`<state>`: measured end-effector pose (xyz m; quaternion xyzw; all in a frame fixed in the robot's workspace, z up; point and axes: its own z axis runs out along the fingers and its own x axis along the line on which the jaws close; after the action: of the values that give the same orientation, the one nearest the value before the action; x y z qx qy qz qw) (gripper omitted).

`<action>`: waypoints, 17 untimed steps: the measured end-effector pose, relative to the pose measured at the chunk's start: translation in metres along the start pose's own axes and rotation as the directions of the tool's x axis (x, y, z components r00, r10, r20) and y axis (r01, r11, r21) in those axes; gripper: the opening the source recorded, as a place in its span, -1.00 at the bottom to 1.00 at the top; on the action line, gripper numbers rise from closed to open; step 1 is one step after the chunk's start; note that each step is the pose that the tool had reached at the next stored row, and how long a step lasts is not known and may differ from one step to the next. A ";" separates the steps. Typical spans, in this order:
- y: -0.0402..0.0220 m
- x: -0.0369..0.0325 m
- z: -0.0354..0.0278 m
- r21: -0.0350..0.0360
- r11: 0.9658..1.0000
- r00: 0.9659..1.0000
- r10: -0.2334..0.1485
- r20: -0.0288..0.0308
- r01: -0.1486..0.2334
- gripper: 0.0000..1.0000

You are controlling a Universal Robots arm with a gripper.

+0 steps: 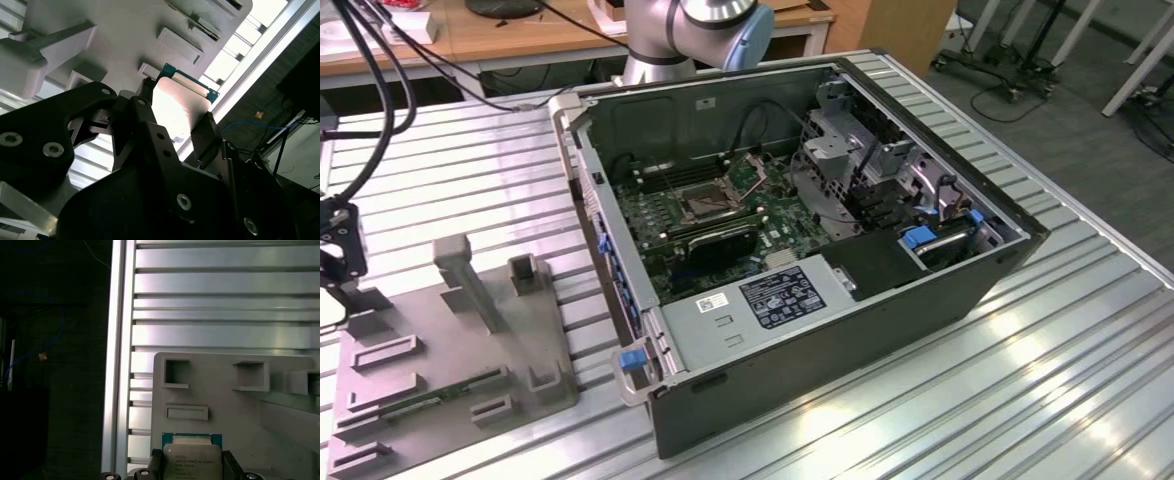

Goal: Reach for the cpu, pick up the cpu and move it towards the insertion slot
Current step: 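Pick up the cpu and move it towards the insertion slot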

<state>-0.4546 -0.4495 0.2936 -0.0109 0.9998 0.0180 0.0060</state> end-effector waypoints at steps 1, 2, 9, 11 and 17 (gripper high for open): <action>0.0000 0.0000 -0.0010 0.000 1.000 1.000 0.000 0.000 0.000 0.09; 0.0001 0.0000 -0.0019 0.000 1.000 1.000 0.000 0.000 0.000 0.09; 0.0003 -0.0001 -0.0078 0.000 1.000 1.000 0.000 0.000 0.000 0.09; 0.0003 -0.0001 -0.0090 0.000 1.000 1.000 0.000 0.000 0.000 0.09; 0.0005 -0.0002 -0.0135 0.000 1.000 1.000 0.000 0.000 0.000 0.09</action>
<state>-0.4547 -0.4495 0.3072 -0.0109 0.9998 0.0180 0.0060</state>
